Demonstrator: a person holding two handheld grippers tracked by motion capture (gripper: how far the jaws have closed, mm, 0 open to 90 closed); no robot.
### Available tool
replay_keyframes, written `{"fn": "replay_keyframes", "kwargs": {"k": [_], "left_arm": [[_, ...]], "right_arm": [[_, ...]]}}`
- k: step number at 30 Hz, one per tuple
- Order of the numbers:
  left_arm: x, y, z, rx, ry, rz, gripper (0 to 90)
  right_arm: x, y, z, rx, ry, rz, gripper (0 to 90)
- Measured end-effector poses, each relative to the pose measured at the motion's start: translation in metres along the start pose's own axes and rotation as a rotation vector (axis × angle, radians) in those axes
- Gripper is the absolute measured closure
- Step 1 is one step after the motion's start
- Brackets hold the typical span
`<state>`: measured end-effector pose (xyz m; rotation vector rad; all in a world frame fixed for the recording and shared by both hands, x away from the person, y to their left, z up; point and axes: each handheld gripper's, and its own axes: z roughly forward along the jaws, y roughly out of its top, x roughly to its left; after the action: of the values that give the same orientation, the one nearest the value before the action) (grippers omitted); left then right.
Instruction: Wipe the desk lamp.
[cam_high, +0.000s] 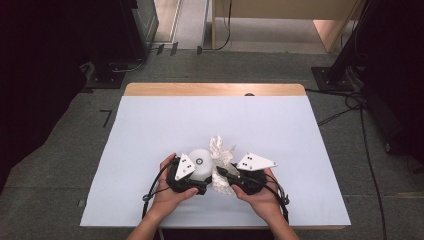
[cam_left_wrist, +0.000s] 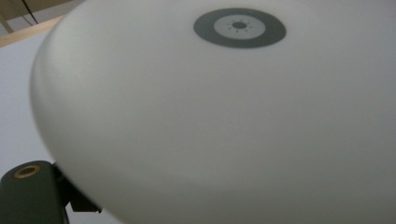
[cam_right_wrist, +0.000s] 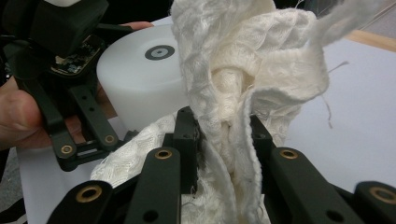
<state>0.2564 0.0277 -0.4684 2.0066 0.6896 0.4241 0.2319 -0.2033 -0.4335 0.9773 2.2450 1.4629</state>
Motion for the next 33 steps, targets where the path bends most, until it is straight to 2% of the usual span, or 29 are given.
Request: {"fn": "replay_keyframes", "kwargs": {"k": [1, 2, 3, 6, 9, 12, 14, 15, 16, 18, 24, 27, 30, 33], "left_arm": [[0.0, 0.001, -0.002, -0.017, -0.03, 0.0, 8.4], [0.0, 0.001, -0.002, -0.017, -0.03, 0.0, 8.4], [-0.001, 0.003, -0.006, -0.044, -0.074, 0.009, 8.4], [-0.003, 0.006, -0.005, -0.038, -0.048, 0.032, 8.4], [0.001, 0.002, -0.002, -0.025, -0.018, 0.017, 8.3], [0.008, -0.001, 0.001, -0.008, 0.054, 0.008, 8.2], [0.014, -0.004, 0.001, -0.007, 0.077, -0.016, 8.1], [0.014, -0.004, 0.001, -0.007, 0.077, -0.016, 8.1], [0.02, -0.006, 0.001, -0.009, 0.083, -0.047, 8.0], [0.023, -0.007, 0.0, -0.021, 0.08, -0.062, 7.7], [0.026, -0.007, -0.004, -0.031, 0.093, -0.085, 1.7], [0.027, -0.006, -0.007, -0.039, 0.104, -0.093, 1.6], [0.026, -0.005, -0.015, -0.073, 0.108, -0.11, 1.2], [0.023, -0.003, -0.02, -0.079, 0.14, -0.119, 1.3]], "right_arm": [[0.0, 0.0, 0.0, 0.003, -0.002, 0.011, 72.8], [0.0, 0.0, 0.0, 0.003, -0.002, 0.011, 72.8], [-0.004, -0.002, 0.001, 0.007, -0.011, 0.02, 72.8], [-0.01, -0.006, 0.003, 0.01, -0.007, 0.043, 72.8], [-0.014, -0.009, 0.005, 0.017, -0.03, 0.061, 72.6], [-0.02, -0.013, 0.006, 0.027, -0.055, 0.078, 72.5], [-0.024, -0.015, 0.006, 0.03, -0.07, 0.102, 72.3], [-0.024, -0.015, 0.006, 0.03, -0.07, 0.102, 72.3], [-0.027, -0.016, 0.005, 0.028, -0.079, 0.11, 72.3], [-0.029, -0.017, 0.004, 0.028, -0.086, 0.121, 72.2], [-0.031, -0.018, 0.004, 0.031, -0.085, 0.126, 72.1], [-0.031, -0.018, 0.004, 0.031, -0.083, 0.128, 71.9], [-0.034, -0.019, 0.004, 0.033, -0.086, 0.128, 71.8], [-0.035, -0.018, 0.004, 0.031, -0.087, 0.134, 71.8]]}}
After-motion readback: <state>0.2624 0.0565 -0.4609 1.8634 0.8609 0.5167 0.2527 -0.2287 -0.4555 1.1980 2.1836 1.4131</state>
